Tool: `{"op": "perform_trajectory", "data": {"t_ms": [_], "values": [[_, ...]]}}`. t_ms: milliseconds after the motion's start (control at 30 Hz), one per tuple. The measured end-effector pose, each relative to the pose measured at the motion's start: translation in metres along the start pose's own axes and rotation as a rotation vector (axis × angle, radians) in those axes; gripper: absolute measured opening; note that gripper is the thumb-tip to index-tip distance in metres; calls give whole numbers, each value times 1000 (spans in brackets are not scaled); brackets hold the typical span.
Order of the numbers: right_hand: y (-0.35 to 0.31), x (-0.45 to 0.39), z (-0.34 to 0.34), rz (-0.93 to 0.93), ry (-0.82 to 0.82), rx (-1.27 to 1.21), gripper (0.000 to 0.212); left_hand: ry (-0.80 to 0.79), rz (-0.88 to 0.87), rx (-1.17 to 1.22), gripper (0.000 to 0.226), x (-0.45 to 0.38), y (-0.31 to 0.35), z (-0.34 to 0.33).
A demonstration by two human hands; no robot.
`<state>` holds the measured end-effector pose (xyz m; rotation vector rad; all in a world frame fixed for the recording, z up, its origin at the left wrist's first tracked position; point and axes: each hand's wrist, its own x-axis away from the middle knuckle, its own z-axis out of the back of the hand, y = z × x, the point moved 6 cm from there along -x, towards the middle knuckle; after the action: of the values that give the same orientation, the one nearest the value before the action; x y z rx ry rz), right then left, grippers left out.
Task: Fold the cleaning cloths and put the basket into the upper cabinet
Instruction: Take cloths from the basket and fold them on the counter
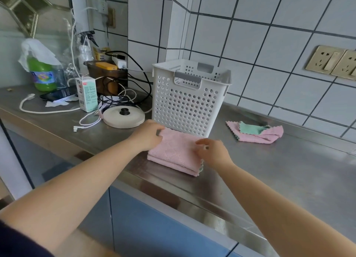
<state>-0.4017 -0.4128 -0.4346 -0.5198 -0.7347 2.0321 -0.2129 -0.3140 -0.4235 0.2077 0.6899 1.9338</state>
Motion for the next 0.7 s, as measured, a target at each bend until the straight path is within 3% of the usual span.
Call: {"op": "perform_trajectory", "data": {"t_ms": [133,233,367,500,567,700], "values": [[-28,-2,-17,171,8,343,44,-23,-268,-135,41,5,40,-10],[-29,0,-39,206,-103,468,45,-202,-250,-310,47,1,38,-34],[-10,-1,-46,139,-160,474,61,-304,-99,-364,56,-1,18,-49],[-5,-2,-46,100,-174,428,71,-313,-74,-333,57,-2,18,-50],[-6,-2,-43,115,-149,373,67,-305,-86,-354,56,-2,23,-47],[5,-2,-11,150,91,202,41,-152,-147,-351,38,-5,48,-35]]}}
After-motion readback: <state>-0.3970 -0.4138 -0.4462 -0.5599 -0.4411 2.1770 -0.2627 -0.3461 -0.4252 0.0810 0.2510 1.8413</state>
